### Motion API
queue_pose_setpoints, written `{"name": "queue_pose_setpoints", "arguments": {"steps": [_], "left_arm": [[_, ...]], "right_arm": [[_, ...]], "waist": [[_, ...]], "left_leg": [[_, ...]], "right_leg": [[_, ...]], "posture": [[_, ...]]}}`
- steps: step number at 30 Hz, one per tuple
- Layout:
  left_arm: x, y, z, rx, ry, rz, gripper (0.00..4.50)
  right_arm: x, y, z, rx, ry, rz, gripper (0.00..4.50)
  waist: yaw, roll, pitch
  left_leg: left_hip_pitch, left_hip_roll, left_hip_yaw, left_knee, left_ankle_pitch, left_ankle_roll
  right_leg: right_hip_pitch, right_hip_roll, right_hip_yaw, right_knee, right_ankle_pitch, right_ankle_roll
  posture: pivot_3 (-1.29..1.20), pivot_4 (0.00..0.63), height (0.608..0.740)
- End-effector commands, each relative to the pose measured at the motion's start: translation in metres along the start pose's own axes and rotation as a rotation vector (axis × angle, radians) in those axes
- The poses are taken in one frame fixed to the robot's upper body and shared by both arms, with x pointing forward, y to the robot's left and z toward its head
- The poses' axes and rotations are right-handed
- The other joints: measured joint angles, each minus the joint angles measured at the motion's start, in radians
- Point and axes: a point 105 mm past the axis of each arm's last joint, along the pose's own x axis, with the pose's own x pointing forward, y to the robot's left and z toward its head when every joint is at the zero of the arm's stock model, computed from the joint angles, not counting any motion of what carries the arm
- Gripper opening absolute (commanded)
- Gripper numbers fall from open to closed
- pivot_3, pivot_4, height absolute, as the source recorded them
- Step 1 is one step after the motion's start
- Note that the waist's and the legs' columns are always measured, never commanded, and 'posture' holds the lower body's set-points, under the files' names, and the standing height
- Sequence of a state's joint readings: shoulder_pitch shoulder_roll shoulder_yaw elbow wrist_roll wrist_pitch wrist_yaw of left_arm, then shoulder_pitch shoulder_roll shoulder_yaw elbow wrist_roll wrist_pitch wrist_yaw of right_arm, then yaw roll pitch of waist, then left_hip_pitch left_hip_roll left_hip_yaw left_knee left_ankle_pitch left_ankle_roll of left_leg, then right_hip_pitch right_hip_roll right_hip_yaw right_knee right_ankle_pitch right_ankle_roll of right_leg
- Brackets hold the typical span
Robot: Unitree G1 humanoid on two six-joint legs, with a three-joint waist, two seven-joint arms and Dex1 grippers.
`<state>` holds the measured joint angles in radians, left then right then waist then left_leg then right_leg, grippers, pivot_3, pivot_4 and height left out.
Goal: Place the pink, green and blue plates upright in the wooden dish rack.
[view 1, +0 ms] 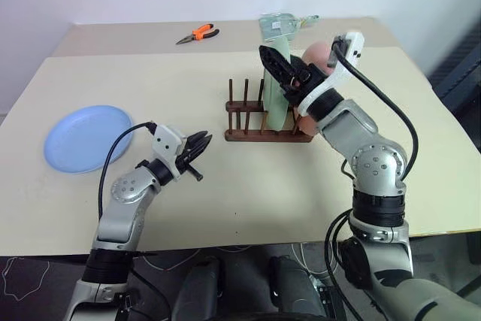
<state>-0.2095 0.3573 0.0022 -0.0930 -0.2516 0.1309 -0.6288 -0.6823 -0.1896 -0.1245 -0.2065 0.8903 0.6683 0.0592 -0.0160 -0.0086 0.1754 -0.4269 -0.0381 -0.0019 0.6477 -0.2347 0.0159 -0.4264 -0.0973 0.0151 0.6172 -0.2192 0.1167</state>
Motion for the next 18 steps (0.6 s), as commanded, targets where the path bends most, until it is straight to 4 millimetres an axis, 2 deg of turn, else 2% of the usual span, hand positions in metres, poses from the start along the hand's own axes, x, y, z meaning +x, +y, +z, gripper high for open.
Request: {"name": "queue_pose_setpoints", "arguments": {"steps": [1,3,4,7,9,15,16,18], "left_arm": [[0.001,-0.006,0.012,-0.015,-0.034,-0.036,1.34],[0.000,-0.006,0.012,-0.023,-0.030,-0.041,2.26],[0.000,-0.004,0.012,-0.019,-0.025,-0.032,2.87],[-0.003,0.011,0.014,-0.002,-0.023,0.055,4.38],[-0.007,0.022,0.014,0.003,-0.021,0.112,4.45],[-0.018,0.043,0.014,0.041,-0.005,0.232,4.45],[-0.022,0.052,0.015,0.042,-0.007,0.293,4.45],[-0.040,0.088,0.016,0.017,-0.009,0.541,4.45]], "right_arm": [[0.005,0.014,0.020,-0.199,-0.052,0.057,4.50],[0.006,0.015,0.028,-0.334,-0.059,0.055,4.50],[0.007,0.014,0.031,-0.409,-0.061,0.048,4.50],[0.010,0.018,0.036,-0.615,-0.042,0.073,4.50],[0.011,0.021,0.034,-0.711,-0.024,0.102,4.50],[0.013,0.031,0.030,-0.795,-0.011,0.192,4.50],[0.013,0.038,0.027,-0.838,-0.008,0.228,4.50],[0.011,0.060,0.014,-0.973,0.013,0.363,4.50]], "waist": [[0.000,0.000,0.000],[0.000,0.000,0.000],[0.000,0.000,0.000],[0.000,0.000,0.000],[0.000,0.000,0.000],[0.002,0.000,0.000],[0.002,0.000,0.000],[0.002,0.000,0.000]], "left_leg": [[0.000,0.000,0.000,0.000,0.000,0.000],[0.000,0.000,0.000,0.000,0.000,0.000],[0.000,0.000,0.000,0.000,0.000,0.000],[0.000,0.000,0.000,0.000,0.000,0.000],[0.000,0.000,0.000,0.000,0.000,0.000],[0.000,0.000,0.000,0.000,0.000,0.000],[0.000,0.000,0.000,0.000,0.000,0.000],[0.000,0.000,0.000,0.000,0.000,0.000]], "right_leg": [[0.000,0.000,0.000,0.000,0.000,0.000],[0.000,0.000,0.000,0.000,0.000,0.000],[0.000,0.000,0.000,0.000,0.000,0.000],[0.000,0.000,0.000,0.000,0.000,0.000],[0.000,0.000,0.000,0.000,0.000,0.000],[0.000,0.000,0.000,0.000,0.000,0.000],[0.000,0.000,0.000,-0.001,0.000,0.000],[0.000,0.000,0.000,-0.001,0.000,0.000]], "posture": [[0.00,0.150,0.738],[0.00,0.150,0.738],[0.00,0.150,0.738],[0.00,0.150,0.738],[0.00,0.150,0.738],[0.00,0.150,0.738],[0.00,0.150,0.738],[0.00,0.150,0.738]]}}
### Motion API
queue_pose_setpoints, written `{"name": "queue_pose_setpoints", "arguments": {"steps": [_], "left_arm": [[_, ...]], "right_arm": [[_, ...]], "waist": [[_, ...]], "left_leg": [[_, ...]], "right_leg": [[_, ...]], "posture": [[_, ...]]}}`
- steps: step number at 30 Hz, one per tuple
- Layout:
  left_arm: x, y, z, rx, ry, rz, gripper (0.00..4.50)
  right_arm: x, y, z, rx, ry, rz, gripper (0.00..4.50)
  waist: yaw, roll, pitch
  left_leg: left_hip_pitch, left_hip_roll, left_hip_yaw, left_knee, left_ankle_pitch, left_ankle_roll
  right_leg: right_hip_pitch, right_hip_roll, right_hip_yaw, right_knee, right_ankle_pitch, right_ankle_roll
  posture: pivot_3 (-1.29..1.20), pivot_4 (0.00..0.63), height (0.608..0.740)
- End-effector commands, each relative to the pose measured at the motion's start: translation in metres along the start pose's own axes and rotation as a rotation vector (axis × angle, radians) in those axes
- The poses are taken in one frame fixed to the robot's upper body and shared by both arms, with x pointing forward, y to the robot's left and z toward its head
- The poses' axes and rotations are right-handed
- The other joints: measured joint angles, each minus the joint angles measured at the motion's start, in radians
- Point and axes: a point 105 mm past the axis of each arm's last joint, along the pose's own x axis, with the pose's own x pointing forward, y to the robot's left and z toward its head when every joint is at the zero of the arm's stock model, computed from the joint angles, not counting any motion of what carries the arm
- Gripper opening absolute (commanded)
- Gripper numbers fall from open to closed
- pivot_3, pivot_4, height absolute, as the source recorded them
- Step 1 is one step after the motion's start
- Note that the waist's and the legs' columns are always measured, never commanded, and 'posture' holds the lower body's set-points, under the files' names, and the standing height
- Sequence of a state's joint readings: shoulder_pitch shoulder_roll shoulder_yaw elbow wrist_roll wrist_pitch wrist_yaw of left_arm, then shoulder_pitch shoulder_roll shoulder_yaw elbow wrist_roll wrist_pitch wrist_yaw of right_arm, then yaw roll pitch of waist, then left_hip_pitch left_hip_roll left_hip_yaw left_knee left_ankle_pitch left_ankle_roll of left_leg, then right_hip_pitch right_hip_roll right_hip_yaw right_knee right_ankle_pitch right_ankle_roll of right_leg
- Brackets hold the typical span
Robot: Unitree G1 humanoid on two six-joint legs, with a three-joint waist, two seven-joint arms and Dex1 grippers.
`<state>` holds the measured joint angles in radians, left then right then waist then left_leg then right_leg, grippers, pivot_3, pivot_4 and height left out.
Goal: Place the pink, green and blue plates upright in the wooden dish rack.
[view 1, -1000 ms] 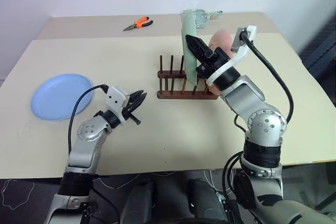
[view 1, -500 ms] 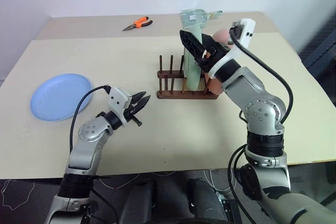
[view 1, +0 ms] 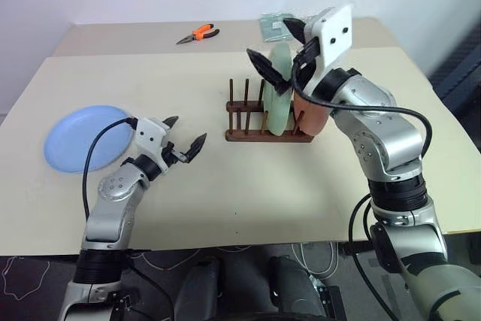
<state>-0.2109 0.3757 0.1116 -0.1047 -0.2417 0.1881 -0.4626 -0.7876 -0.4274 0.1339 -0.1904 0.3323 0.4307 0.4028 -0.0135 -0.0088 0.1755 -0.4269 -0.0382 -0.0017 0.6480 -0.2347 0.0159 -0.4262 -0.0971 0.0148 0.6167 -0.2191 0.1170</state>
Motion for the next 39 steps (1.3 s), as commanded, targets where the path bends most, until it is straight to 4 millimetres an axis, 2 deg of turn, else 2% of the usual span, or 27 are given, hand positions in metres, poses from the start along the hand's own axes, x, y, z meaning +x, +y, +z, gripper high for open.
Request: {"name": "queue_pose_setpoints", "arguments": {"steps": [1,3,5,7,9,11,17,20,25,27,29,32,33,37,39], "left_arm": [[-0.017,0.066,0.012,-0.012,-0.032,0.398,4.45],[-0.037,0.101,0.014,-0.007,0.004,0.648,4.45],[-0.067,0.135,0.008,-0.031,0.077,0.930,4.45],[-0.096,0.155,0.001,-0.073,0.134,1.135,4.45],[-0.118,0.163,-0.004,-0.113,0.177,1.259,4.45],[-0.131,0.165,-0.013,-0.215,0.208,1.318,4.45],[-0.130,0.150,-0.044,-0.591,0.237,1.238,4.45],[-0.129,0.147,-0.050,-0.732,0.201,1.214,3.58],[-0.125,0.147,-0.050,-0.811,0.163,1.188,1.18],[-0.121,0.148,-0.048,-0.809,0.157,1.173,0.04],[-0.109,0.149,-0.031,-0.779,0.082,1.124,0.02],[-0.080,0.143,0.011,-0.656,-0.048,0.972,0.02],[-0.063,0.135,0.033,-0.584,-0.084,0.883,0.02],[-0.019,0.104,0.089,-0.395,-0.159,0.661,0.02],[-0.005,0.089,0.111,-0.341,-0.201,0.577,0.02]], "right_arm": [[0.006,0.038,0.027,-0.266,-0.081,0.208,4.50],[0.007,0.063,0.017,-0.380,-0.062,0.328,4.50],[0.008,0.076,0.006,-0.407,-0.048,0.385,4.50],[0.009,0.086,-0.001,-0.411,-0.046,0.417,4.50],[0.010,0.094,-0.006,-0.401,-0.049,0.438,4.50],[0.009,0.100,-0.011,-0.391,-0.048,0.455,4.50],[0.006,0.109,-0.022,-0.361,-0.035,0.475,4.50],[0.005,0.109,-0.026,-0.360,-0.027,0.468,4.50],[0.002,0.105,-0.031,-0.360,-0.003,0.437,4.50],[0.001,0.102,-0.034,-0.352,0.016,0.425,4.50],[0.001,0.098,-0.035,-0.352,0.030,0.413,4.50],[0.003,0.091,-0.032,-0.387,0.027,0.382,4.50],[0.005,0.089,-0.029,-0.418,0.017,0.374,4.50],[0.014,0.088,-0.020,-0.524,-0.021,0.380,4.50],[0.019,0.089,-0.017,-0.563,-0.037,0.386,4.50]], "waist": [[-0.001,0.000,0.000],[-0.004,-0.001,0.000],[-0.004,-0.001,0.000],[-0.003,-0.002,0.000],[0.000,-0.003,0.000],[0.003,-0.005,-0.001],[0.003,-0.009,-0.002],[0.001,-0.010,-0.002],[0.000,-0.010,-0.002],[0.001,-0.011,-0.002],[0.001,-0.011,-0.002],[0.004,-0.013,-0.002],[0.005,-0.014,-0.001],[0.001,-0.017,0.001],[-0.001,-0.017,0.001]], "left_leg": [[0.000,0.000,0.000,0.000,0.000,0.000],[0.000,0.000,-0.001,0.000,0.000,0.000],[0.000,0.001,-0.001,0.000,0.000,0.000],[0.000,0.000,-0.001,0.000,0.001,-0.001],[0.000,0.000,-0.001,0.000,0.001,-0.002],[0.000,-0.001,-0.002,0.000,0.001,-0.003],[0.000,-0.001,-0.004,0.000,0.002,-0.005],[0.000,-0.001,-0.005,0.000,0.002,-0.006],[0.001,-0.001,-0.005,-0.001,0.003,-0.006],[0.001,-0.001,-0.005,-0.001,0.003,-0.006],[0.001,-0.001,-0.005,-0.001,0.003,-0.006],[0.000,-0.001,-0.005,-0.001,0.003,-0.007],[0.000,-0.001,-0.005,-0.001,0.003,-0.007],[0.000,-0.001,-0.005,-0.001,0.003,-0.008],[0.000,-0.001,-0.005,-0.002,0.003,-0.008]], "right_leg": [[0.000,0.000,0.000,0.000,0.000,0.000],[-0.001,0.001,0.000,0.001,0.000,0.000],[-0.001,0.001,-0.001,0.002,0.000,0.001],[-0.001,0.001,-0.001,0.002,0.000,0.001],[-0.001,0.001,-0.001,0.002,0.001,0.002],[0.000,0.001,-0.001,0.002,0.001,0.002],[0.000,0.000,-0.003,0.002,0.001,0.002],[0.000,0.000,-0.003,0.003,0.001,0.002],[0.000,0.000,-0.003,0.003,0.001,0.002],[0.000,0.000,-0.003,0.003,0.001,0.002],[0.000,0.000,-0.003,0.003,0.001,0.002],[0.000,0.000,-0.003,0.002,0.001,0.001],[0.000,0.000,-0.003,0.002,0.001,0.001],[0.000,0.000,-0.003,0.002,0.002,0.000],[0.000,0.000,-0.003,0.001,0.002,0.000]], "posture": [[0.00,0.150,0.738],[0.00,0.150,0.738],[0.00,0.150,0.738],[0.00,0.150,0.738],[0.00,0.150,0.738],[0.00,0.150,0.738],[0.00,0.150,0.738],[0.00,0.150,0.738],[0.00,0.150,0.738],[0.00,0.150,0.738],[0.00,0.150,0.738],[0.00,0.150,0.738],[0.00,0.150,0.738],[0.00,0.150,0.738],[0.00,0.150,0.738]]}}
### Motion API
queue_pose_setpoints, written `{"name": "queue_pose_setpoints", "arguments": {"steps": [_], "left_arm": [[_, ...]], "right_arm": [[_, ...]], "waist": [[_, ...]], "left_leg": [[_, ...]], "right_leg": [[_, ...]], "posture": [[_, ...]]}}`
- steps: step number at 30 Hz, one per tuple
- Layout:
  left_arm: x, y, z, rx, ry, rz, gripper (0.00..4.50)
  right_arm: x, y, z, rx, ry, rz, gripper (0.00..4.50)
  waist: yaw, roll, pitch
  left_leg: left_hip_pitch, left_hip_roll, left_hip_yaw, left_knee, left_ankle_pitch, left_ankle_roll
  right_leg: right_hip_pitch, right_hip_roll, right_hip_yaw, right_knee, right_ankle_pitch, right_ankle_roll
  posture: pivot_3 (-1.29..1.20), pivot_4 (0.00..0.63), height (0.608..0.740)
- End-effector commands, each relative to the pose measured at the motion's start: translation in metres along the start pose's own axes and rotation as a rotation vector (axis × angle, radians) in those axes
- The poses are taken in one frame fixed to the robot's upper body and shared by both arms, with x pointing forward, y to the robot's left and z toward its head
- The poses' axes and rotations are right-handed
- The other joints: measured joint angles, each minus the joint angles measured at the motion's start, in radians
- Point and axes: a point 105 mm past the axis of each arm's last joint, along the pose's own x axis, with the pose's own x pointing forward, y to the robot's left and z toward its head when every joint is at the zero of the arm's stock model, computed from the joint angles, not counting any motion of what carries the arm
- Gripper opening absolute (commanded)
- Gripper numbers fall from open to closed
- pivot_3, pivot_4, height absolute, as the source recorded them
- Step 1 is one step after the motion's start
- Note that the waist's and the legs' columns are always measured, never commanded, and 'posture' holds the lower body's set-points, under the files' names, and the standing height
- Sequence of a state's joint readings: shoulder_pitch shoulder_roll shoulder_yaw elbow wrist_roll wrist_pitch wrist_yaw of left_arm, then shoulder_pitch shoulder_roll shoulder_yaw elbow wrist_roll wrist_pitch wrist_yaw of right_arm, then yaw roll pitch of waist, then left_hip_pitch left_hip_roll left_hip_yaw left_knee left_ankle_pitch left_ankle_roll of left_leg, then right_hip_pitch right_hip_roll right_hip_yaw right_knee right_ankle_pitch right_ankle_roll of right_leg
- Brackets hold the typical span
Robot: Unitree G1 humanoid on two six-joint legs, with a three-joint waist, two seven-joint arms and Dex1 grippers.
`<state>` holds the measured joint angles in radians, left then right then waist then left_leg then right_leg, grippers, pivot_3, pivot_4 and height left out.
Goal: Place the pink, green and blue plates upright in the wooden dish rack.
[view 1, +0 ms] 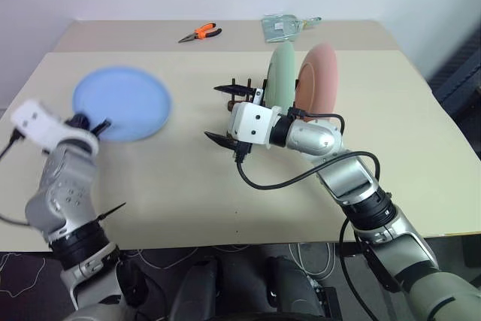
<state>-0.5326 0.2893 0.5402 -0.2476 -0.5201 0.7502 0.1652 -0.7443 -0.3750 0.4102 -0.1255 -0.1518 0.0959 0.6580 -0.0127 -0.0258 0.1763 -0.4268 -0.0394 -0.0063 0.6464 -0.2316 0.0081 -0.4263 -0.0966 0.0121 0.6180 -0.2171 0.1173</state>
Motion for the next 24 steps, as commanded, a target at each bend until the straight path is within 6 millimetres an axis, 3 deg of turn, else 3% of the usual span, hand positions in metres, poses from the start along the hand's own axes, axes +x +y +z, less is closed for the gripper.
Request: {"name": "queue_pose_setpoints", "arguments": {"steps": [1,4,7,8,10,17,19,20,21,24], "left_arm": [[-0.006,-0.055,0.033,0.070,-0.127,-0.186,0.02],[-0.010,-0.083,0.044,0.089,-0.163,-0.277,0.02],[-0.014,-0.098,0.049,0.095,-0.178,-0.336,0.02],[-0.016,-0.101,0.050,0.092,-0.179,-0.351,0.00],[-0.018,-0.105,0.050,0.096,-0.179,-0.371,0.00],[-0.021,-0.107,0.046,0.093,-0.167,-0.391,0.00],[-0.022,-0.107,0.044,0.064,-0.161,-0.398,0.00],[-0.022,-0.106,0.044,0.053,-0.159,-0.400,0.70],[-0.021,-0.105,0.044,0.046,-0.161,-0.396,1.00],[-0.021,-0.102,0.056,0.018,-0.217,-0.390,2.48]], "right_arm": [[0.008,-0.016,0.014,-0.115,-0.045,-0.034,4.50],[0.022,-0.023,0.010,-0.189,-0.025,-0.044,4.50],[0.032,-0.028,0.005,-0.197,-0.006,-0.057,4.50],[0.036,-0.028,0.003,-0.202,0.001,-0.056,4.25],[0.040,-0.028,0.000,-0.209,0.009,-0.054,3.68],[0.049,-0.025,0.000,-0.215,0.004,-0.048,0.05],[0.049,-0.024,0.000,-0.229,0.004,-0.050,0.05],[0.049,-0.023,0.000,-0.235,0.005,-0.051,0.00],[0.049,-0.023,0.000,-0.239,0.006,-0.052,0.00],[0.048,-0.022,0.000,-0.254,0.009,-0.051,0.00]], "waist": [[-0.005,0.000,0.000],[-0.011,0.000,0.000],[-0.010,0.000,0.000],[-0.009,0.000,0.000],[-0.006,0.000,0.000],[-0.003,0.000,0.001],[-0.004,0.000,0.001],[-0.004,0.000,0.001],[-0.004,0.000,0.001],[-0.005,0.000,0.001]], "left_leg": [[0.000,0.000,0.000,-0.001,0.000,0.000],[0.001,0.001,0.001,-0.002,0.001,-0.001],[0.001,0.002,0.001,-0.003,0.002,-0.003],[0.001,0.003,0.000,-0.003,0.002,-0.003],[0.001,0.003,0.000,-0.003,0.002,-0.003],[0.000,0.002,0.000,-0.003,0.002,-0.003],[0.000,0.002,0.000,-0.003,0.002,-0.003],[0.001,0.002,0.000,-0.003,0.002,-0.003],[0.001,0.002,0.000,-0.003,0.002,-0.003],[0.001,0.002,0.000,-0.003,0.002,-0.003]], "right_leg": [[0.000,0.000,0.000,0.000,0.000,0.000],[-0.001,0.001,0.001,0.001,0.000,0.000],[-0.002,0.003,0.001,0.001,0.000,-0.001],[-0.002,0.004,0.001,0.002,0.001,-0.001],[-0.002,0.004,0.001,0.001,0.001,-0.001],[-0.002,0.003,0.001,0.001,0.001,-0.001],[-0.002,0.003,0.001,0.001,0.001,-0.001],[-0.002,0.003,0.001,0.001,0.001,-0.001],[-0.002,0.003,0.001,0.001,0.001,-0.001],[-0.002,0.003,0.001,0.001,0.001,-0.001]], "posture": [[0.00,0.150,0.738],[0.00,0.150,0.738],[0.00,0.150,0.738],[0.00,0.150,0.738],[0.00,0.150,0.738],[0.00,0.150,0.738],[0.00,0.150,0.738],[0.00,0.150,0.738],[0.00,0.150,0.738],[0.00,0.150,0.738]]}}
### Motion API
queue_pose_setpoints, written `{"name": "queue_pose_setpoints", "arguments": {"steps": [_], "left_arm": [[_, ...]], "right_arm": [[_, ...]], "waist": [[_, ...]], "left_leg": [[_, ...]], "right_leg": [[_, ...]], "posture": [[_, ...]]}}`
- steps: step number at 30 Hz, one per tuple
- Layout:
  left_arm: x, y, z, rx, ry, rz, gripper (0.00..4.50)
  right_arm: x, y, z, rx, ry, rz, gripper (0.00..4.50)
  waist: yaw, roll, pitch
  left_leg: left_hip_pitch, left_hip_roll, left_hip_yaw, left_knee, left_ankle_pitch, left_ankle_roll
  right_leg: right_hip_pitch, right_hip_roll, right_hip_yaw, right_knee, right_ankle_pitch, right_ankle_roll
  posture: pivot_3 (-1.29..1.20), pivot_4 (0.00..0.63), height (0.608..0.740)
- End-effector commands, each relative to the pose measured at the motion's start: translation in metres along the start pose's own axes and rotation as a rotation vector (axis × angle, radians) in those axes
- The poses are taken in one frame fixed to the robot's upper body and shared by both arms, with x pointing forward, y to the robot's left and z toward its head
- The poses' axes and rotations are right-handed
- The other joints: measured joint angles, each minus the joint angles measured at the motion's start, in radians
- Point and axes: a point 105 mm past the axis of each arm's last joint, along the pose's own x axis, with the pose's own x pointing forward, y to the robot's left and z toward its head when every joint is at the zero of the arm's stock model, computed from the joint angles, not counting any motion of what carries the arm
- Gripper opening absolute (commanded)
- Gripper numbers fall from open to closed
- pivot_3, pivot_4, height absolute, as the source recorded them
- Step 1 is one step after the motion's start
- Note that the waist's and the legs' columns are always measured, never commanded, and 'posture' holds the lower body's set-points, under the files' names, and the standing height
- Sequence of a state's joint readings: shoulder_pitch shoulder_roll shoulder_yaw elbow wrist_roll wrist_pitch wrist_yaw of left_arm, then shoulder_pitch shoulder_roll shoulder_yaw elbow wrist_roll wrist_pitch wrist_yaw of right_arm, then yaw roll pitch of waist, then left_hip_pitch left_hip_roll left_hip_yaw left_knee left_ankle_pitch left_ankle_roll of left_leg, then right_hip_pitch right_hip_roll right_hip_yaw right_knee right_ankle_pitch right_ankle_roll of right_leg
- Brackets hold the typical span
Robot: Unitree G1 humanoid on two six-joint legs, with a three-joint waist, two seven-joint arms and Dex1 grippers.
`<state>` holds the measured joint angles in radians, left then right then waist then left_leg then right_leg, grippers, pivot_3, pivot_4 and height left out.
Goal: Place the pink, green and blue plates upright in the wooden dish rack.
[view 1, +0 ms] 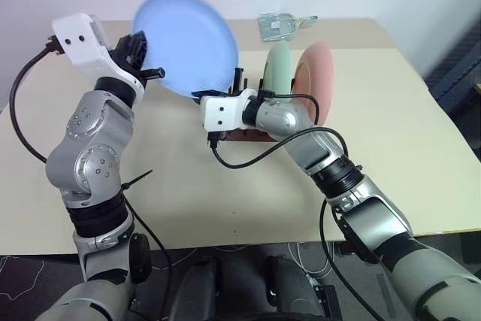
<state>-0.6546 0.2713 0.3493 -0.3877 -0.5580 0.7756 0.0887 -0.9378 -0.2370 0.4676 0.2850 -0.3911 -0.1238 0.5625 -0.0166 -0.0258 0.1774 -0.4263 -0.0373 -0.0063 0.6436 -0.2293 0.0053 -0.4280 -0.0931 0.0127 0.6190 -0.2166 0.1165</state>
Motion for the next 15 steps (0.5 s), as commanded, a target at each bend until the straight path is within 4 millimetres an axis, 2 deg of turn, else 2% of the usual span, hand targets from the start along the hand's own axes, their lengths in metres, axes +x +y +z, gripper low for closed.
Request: {"name": "queue_pose_setpoints", "arguments": {"steps": [1,3,6,9,11,12,15], "left_arm": [[-0.004,0.002,0.033,-0.014,-0.158,-0.005,2.94],[-0.006,0.013,0.051,-0.031,-0.242,0.043,4.05],[-0.012,0.038,0.072,0.002,-0.333,0.125,4.05],[-0.023,0.070,0.082,0.203,-0.359,0.220,4.05],[-0.032,0.095,0.072,0.332,-0.306,0.287,4.05],[-0.036,0.104,0.059,0.409,-0.253,0.299,4.05],[-0.044,0.108,0.019,0.534,-0.125,0.246,4.05]], "right_arm": [[-0.002,-0.018,0.015,-0.061,-0.044,-0.064,0.00],[-0.002,-0.016,0.015,-0.079,-0.038,-0.060,0.00],[-0.005,-0.015,0.011,-0.100,-0.021,-0.066,0.00],[-0.015,-0.030,0.012,-0.065,-0.043,-0.149,0.00],[-0.025,-0.044,0.023,0.019,-0.114,-0.220,0.00],[-0.031,-0.048,0.031,0.086,-0.168,-0.243,0.00],[-0.047,-0.056,0.052,0.322,-0.320,-0.282,0.00]], "waist": [[-0.001,0.000,0.000],[-0.002,0.000,0.000],[-0.003,0.000,0.000],[-0.005,0.000,0.000],[-0.004,0.001,0.000],[-0.003,0.001,0.000],[0.000,0.001,0.000]], "left_leg": [[0.000,0.000,0.000,0.000,0.000,0.000],[0.000,0.000,0.000,0.000,0.000,0.000],[0.000,0.000,0.000,0.000,0.000,0.000],[0.000,0.000,0.000,0.000,0.000,-0.001],[0.000,0.000,0.000,-0.001,0.000,-0.001],[0.000,0.000,0.000,-0.001,0.000,-0.001],[0.000,0.000,0.000,-0.002,0.000,0.000]], "right_leg": [[0.000,0.000,0.000,0.000,0.000,0.000],[0.000,0.000,0.000,0.000,0.000,0.000],[0.000,0.000,0.000,0.000,0.000,0.000],[0.000,0.001,0.000,0.000,0.000,0.000],[0.000,0.001,0.000,0.000,0.000,0.000],[-0.001,0.001,0.000,0.000,0.000,0.000],[0.000,0.000,0.000,-0.001,0.000,0.000]], "posture": [[0.00,0.150,0.738],[0.00,0.150,0.738],[0.00,0.150,0.738],[0.00,0.150,0.738],[0.00,0.150,0.738],[0.00,0.150,0.738],[0.00,0.150,0.738]]}}
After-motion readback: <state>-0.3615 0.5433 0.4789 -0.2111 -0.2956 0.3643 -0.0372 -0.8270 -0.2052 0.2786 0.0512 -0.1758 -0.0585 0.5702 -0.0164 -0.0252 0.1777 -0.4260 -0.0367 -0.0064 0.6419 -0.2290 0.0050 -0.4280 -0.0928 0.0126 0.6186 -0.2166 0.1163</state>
